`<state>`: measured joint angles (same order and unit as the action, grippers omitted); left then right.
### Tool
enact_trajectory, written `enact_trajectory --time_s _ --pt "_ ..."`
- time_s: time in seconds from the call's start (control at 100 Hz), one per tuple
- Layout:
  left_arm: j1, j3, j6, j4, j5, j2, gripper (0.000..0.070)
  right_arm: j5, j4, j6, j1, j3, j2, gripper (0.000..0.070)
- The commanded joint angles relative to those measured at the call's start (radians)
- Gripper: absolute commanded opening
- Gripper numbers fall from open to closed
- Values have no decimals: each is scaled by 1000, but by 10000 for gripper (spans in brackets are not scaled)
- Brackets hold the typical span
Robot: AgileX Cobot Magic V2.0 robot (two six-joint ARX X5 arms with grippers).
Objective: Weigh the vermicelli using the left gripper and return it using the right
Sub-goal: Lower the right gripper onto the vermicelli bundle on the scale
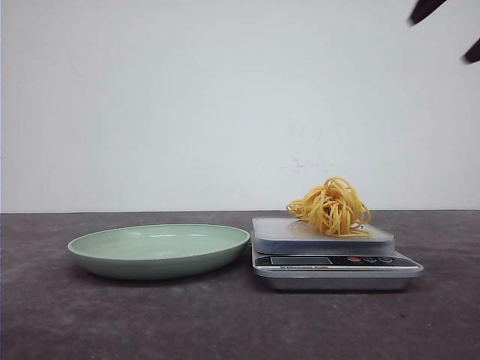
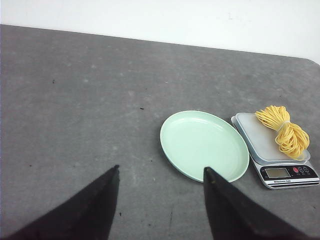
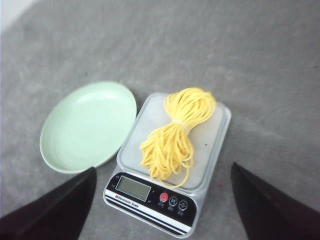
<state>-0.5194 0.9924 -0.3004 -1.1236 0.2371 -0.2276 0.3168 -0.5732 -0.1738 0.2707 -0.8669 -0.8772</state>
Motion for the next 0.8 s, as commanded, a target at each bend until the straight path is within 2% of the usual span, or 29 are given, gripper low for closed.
enact_trajectory --time_s 0.0,0.18,0.24,0.29,0.79 --pt "-4 9 -1 7 2 -4 310 -45 17 -20 53 -56 -69 528" --pt "-4 9 -3 6 2 -4 310 -72 11 -37 126 -178 -289 517" --pt "-4 9 -3 0 3 -4 310 -71 11 -52 127 -215 -357 459" --pt "-4 9 -3 -7 3 -4 310 -72 11 -55 127 -241 -409 439" --pt "-4 9 -3 -33 3 -4 310 -56 13 -85 120 -353 -764 440"
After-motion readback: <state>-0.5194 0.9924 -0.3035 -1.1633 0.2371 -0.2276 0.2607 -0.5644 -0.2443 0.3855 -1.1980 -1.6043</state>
